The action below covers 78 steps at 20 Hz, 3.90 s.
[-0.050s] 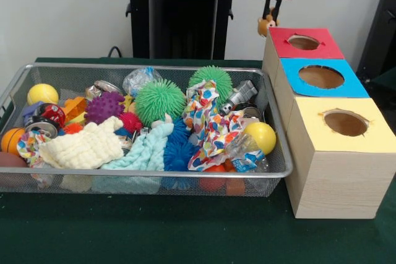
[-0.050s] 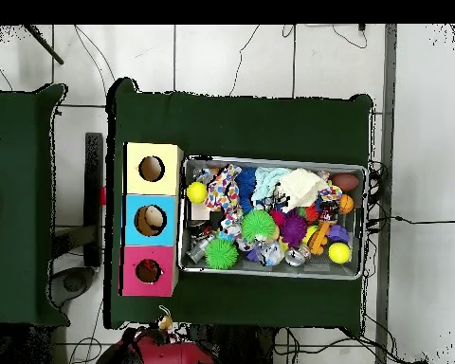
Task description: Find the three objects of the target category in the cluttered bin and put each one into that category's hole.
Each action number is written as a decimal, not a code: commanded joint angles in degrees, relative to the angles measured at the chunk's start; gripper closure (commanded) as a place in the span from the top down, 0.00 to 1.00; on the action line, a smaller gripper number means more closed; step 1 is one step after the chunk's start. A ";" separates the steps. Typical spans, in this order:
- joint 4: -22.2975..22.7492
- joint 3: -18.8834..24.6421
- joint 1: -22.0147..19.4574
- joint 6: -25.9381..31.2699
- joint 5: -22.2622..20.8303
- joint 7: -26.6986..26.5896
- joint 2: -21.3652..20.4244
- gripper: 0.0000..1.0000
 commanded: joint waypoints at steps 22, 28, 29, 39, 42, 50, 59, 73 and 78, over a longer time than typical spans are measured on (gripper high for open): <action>-9.20 -5.63 7.20 14.72 13.27 11.69 -6.09 0.00; -10.78 -6.32 7.39 18.98 12.79 12.14 -8.02 0.00; -11.08 -6.36 7.36 19.46 12.63 12.01 -8.17 0.00; -17.46 -7.11 8.06 21.93 12.31 12.64 -5.34 0.00; -19.57 -6.81 7.99 20.98 12.98 12.97 -3.28 0.00; -21.62 -6.94 8.71 19.36 14.43 13.87 -0.70 0.00; -21.31 -8.68 11.51 16.14 15.89 15.71 1.45 0.00; -26.55 -13.45 13.69 32.64 14.46 16.45 -4.22 0.00; -26.57 -13.68 13.00 34.02 14.37 15.40 -5.32 0.00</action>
